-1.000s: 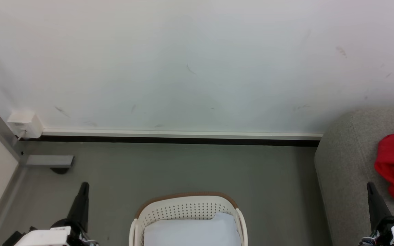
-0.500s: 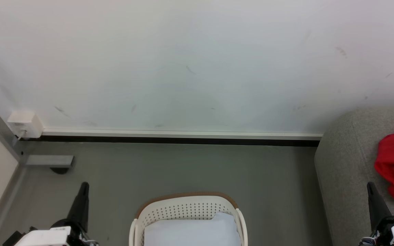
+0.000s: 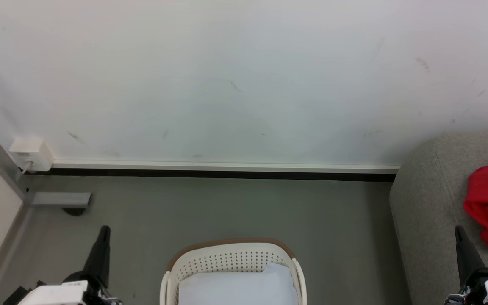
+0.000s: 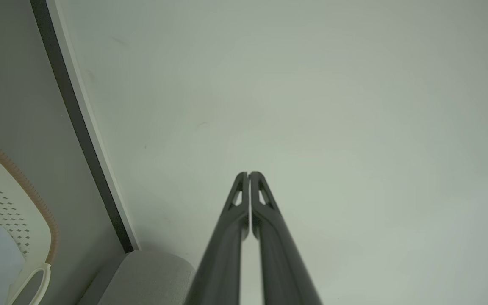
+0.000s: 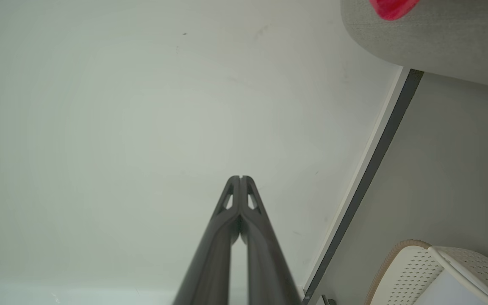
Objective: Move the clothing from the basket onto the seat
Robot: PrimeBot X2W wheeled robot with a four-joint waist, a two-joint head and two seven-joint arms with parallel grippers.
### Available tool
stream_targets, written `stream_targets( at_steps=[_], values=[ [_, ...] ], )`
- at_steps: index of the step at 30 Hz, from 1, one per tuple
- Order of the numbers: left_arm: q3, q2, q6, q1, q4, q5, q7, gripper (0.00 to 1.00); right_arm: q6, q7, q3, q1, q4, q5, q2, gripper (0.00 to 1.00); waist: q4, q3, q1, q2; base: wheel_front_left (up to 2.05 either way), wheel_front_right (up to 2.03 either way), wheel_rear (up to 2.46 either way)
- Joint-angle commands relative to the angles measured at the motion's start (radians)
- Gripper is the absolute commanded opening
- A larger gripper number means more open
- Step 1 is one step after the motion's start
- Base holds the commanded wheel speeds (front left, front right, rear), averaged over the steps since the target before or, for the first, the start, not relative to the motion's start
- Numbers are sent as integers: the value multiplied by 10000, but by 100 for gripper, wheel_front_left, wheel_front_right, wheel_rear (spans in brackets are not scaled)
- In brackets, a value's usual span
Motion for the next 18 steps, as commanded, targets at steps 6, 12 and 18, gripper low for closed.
stream_targets(
  at_steps=[6, 12, 18],
  values=[
    [18, 23, -47, -68, -27, -138, 39, 0, -21, 19, -47, -121, -29, -80, 11, 0, 0, 0, 0, 0, 0, 0, 0],
    [18, 23, -47, -68, -27, -138, 39, 0, -21, 23, -50, -120, -29, -81, 11, 0, 0, 0, 0, 0, 0, 0, 0],
    [18, 23, -47, -68, -27, -139, 38, 0, -21, 26, -51, -121, -29, -80, 11, 0, 0, 0, 0, 0, 0, 0, 0]
  ],
)
